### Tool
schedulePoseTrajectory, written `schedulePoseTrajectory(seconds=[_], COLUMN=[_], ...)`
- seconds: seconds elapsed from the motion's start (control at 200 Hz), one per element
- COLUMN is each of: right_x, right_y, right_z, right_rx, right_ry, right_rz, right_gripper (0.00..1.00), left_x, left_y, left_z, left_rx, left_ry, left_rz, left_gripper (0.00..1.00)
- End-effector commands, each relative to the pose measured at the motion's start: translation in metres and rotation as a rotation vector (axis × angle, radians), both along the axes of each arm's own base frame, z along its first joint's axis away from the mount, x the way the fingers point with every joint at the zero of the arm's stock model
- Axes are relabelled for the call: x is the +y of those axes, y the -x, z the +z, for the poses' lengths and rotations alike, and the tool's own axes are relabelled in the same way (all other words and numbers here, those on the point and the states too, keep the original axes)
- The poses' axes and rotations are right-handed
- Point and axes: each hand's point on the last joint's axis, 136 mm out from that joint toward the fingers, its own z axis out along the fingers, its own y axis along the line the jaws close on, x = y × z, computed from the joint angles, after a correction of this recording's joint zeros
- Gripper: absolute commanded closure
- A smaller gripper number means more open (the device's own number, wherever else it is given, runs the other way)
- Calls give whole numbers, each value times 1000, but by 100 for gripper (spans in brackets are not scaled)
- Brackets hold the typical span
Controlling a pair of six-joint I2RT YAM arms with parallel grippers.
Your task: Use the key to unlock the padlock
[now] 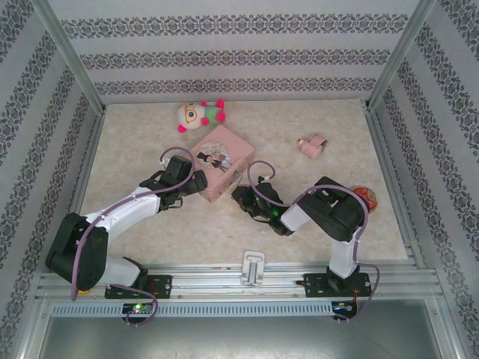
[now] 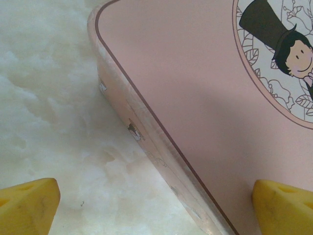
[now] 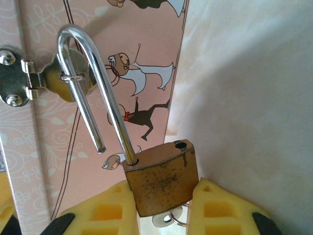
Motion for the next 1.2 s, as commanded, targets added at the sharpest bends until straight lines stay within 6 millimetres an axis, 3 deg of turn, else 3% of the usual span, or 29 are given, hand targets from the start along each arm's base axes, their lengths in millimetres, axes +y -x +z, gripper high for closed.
schedulePoseTrajectory(seconds=[0.0, 0.929, 1.194], right_x=[-6, -7, -10], right_y=[-22, -23, -22], right_z=[12, 13, 18], right_rx=[-59, -74, -86], right_ry=[-61, -69, -75], right_rz=[-97, -109, -122], right_gripper=[100, 100, 100], left_x=[12, 12, 13], left_y=[25, 27, 28], left_z=[-20, -24, -25], left_rx=[100, 109, 109], left_ry=[-72, -49, -26], left_rz=[-10, 2, 11], left_gripper=[1, 0, 6])
